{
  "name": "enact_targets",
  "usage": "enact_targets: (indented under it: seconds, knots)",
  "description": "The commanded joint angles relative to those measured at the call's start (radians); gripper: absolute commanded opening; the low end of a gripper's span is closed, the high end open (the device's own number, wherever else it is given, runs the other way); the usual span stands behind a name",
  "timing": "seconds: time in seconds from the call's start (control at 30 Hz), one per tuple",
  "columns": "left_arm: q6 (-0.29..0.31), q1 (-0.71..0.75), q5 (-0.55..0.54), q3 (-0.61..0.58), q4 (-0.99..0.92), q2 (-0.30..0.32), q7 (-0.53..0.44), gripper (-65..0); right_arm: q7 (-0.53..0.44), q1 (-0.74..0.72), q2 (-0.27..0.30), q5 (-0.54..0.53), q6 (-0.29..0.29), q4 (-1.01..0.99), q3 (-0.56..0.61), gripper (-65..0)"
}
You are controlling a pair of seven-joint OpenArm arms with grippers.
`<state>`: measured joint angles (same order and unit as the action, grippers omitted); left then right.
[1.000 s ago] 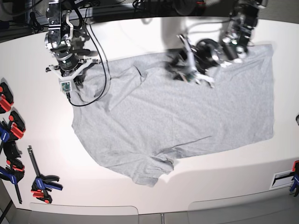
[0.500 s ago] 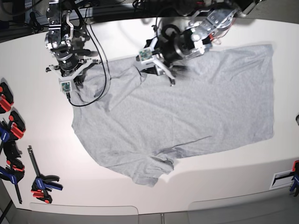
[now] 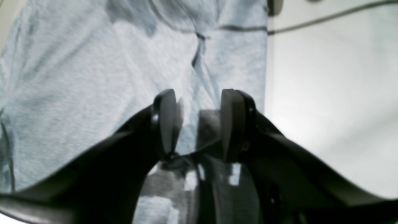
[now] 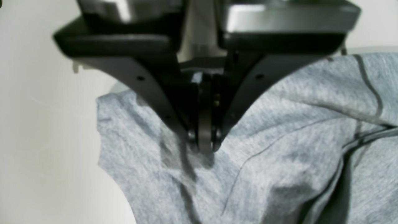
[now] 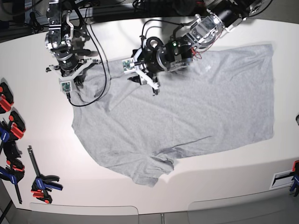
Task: Fold the T-shirt properly
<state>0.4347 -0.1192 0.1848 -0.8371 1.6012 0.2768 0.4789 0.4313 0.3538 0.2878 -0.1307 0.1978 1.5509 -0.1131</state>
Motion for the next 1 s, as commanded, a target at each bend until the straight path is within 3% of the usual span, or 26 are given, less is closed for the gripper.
enact_targets:
  seconds: [0.0, 0.13, 0.23, 0.43, 0.53, 0.6, 0.73, 0.97]
  knots:
    - [-0.006, -0.014, -0.002, 0.003, 0.014, 0.008, -0.017, -43.5, 0.078, 0.01, 0.003, 0.023, -0.003, -0.008, 0.002, -65.0]
    - [-0.009, -0.014, -0.002, 0.003, 0.014, 0.054, -0.017, -44.5, 0.078, 0.01, 0.003, 0.023, -0.003, -0.008, 0.002, -65.0]
    - [-0.009, -0.014, -0.002, 0.003, 0.014, 0.075, -0.021, -53.1, 0.078, 0.01, 0.003, 0.023, -0.003, -0.008, 0.002, -65.0]
    - [-0.024, -0.015, -0.002, 0.003, 0.015, 0.063, -0.04, -60.6, 0.078, 0.01, 0.003, 0.023, -0.003, -0.008, 0.002, -65.0]
    - [-0.024, -0.014, -0.003, 0.003, 0.015, 0.049, -0.039, -61.3, 0.078, 0.01, 0.003, 0.023, -0.003, -0.008, 0.002, -65.0]
    - [-0.022, -0.014, -0.003, 0.003, 0.015, 0.048, -0.039, -57.1, 0.078, 0.01, 0.003, 0.023, -0.003, -0.008, 0.002, -65.0]
    - [-0.021, -0.014, -0.004, 0.003, 0.015, 0.048, -0.039, -39.5, 0.078, 0.01, 0.003, 0.023, -0.003, -0.008, 0.002, -65.0]
    - [-0.022, -0.014, -0.029, 0.003, 0.014, 0.048, -0.051, -39.0, 0.078, 0.01, 0.003, 0.023, -0.003, -0.008, 0.002, -65.0]
